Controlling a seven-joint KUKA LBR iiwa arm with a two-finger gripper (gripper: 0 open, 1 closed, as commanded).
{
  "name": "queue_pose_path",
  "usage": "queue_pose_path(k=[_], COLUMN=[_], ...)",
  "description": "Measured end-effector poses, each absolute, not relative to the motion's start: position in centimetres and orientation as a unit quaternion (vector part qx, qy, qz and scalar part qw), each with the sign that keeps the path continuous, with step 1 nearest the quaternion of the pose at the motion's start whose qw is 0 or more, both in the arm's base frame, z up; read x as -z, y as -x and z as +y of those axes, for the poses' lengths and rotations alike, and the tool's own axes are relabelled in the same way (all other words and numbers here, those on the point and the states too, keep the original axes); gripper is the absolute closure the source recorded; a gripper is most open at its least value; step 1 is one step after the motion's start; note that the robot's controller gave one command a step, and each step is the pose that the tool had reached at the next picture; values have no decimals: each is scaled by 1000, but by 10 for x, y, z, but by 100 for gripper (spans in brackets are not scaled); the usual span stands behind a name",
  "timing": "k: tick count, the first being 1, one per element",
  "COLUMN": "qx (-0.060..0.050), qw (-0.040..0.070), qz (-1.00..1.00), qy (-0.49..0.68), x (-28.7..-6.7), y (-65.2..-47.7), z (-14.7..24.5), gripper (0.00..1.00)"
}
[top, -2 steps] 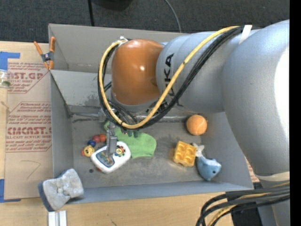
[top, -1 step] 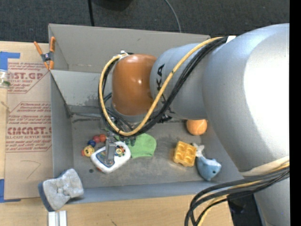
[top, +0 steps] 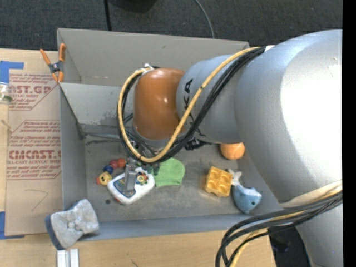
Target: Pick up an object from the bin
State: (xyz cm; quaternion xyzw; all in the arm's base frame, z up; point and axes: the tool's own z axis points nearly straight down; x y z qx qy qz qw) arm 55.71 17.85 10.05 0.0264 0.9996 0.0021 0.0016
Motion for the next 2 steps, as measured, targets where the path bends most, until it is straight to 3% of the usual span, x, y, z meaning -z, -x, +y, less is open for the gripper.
queue_pose_path(k=[1, 2], qx=[1, -1], qw=[-5, -1], qz=[998, 999], qy=[-57, -54], x=[-126, -142], y=[-549, -549], z=[162, 161], gripper=[0, 0])
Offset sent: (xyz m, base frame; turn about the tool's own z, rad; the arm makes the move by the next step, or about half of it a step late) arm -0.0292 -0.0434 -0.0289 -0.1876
